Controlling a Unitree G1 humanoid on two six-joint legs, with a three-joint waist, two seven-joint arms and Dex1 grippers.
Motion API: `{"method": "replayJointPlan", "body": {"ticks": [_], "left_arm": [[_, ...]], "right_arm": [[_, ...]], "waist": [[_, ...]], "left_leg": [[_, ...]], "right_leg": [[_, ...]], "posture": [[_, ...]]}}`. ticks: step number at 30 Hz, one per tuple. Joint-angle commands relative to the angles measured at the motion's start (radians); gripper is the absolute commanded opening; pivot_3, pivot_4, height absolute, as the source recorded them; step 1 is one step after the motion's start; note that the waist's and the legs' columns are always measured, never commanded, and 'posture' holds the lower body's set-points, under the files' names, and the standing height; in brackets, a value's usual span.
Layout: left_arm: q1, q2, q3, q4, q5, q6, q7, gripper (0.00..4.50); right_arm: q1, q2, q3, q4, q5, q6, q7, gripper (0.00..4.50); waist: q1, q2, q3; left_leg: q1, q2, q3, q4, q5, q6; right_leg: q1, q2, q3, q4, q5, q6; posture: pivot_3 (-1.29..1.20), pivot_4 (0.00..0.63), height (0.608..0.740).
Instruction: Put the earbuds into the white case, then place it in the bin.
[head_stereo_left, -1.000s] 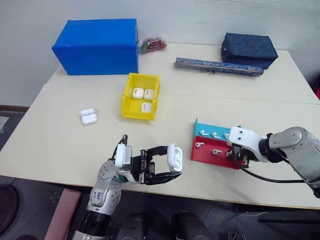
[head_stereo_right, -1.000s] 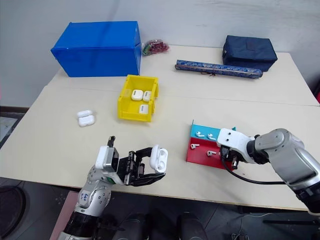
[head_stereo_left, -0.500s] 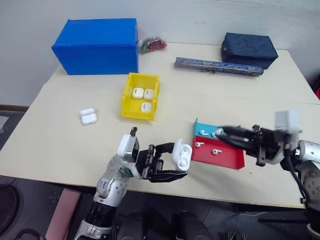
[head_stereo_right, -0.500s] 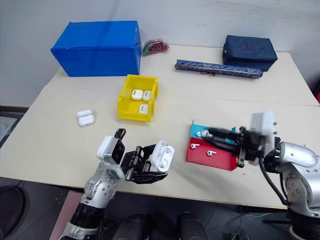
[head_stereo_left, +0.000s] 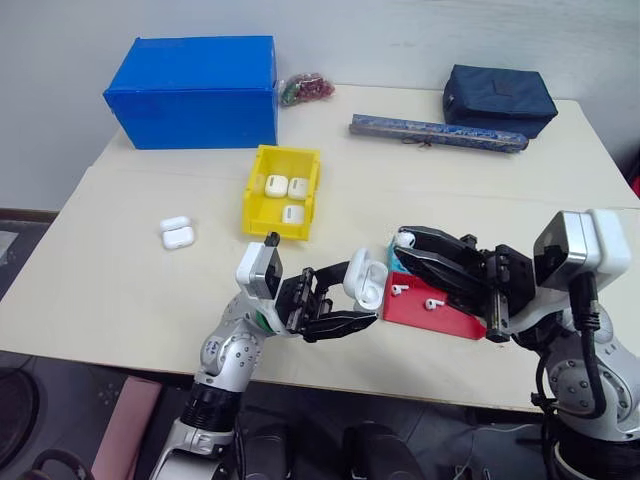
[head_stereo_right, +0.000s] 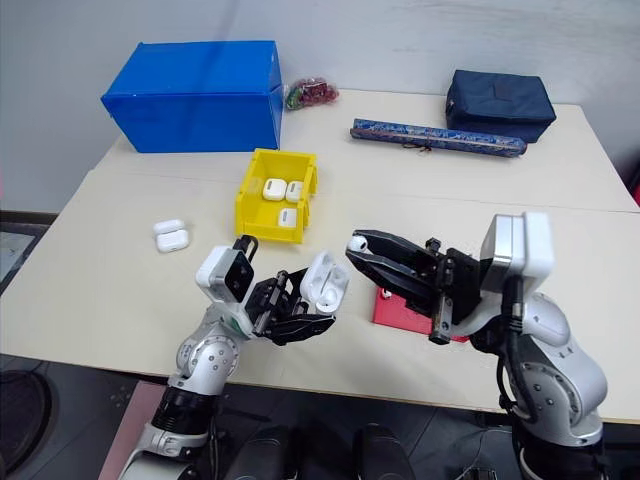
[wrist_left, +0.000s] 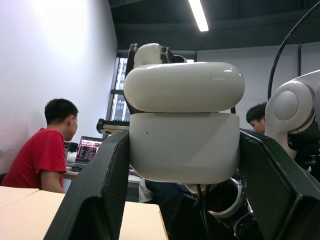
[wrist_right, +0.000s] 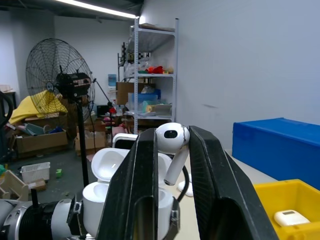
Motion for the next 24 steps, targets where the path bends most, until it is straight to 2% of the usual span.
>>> {"method": "replayJointPlan", "body": {"ticks": [1, 24], "left_arm": [[0.014, -0.014, 0.002, -0.033, 0.006, -0.011, 0.017, 2.77], [0.035, -0.030, -0.016, -0.059, 0.025, -0.029, 0.034, 2.77]], "right_arm": [[0.000, 0.002, 0.018, -0.020, -0.014, -0.045, 0.011, 0.44], [0.039, 0.005, 0.138, 0.130, -0.202, -0.235, 0.152, 0.44]], "waist": [[0.000, 0.000, 0.000], [0.003, 0.000, 0.000]], "left_leg": [[0.000, 0.000, 0.000, 0.000, 0.000, 0.000], [0.000, 0.000, 0.000, -0.001, 0.000, 0.000]], "right_leg": [[0.000, 0.000, 0.000, 0.000, 0.000, 0.000], [0.000, 0.000, 0.000, 0.000, 0.000, 0.000]], "posture": [[0.00, 0.150, 0.740], [0.00, 0.150, 0.740]]}}
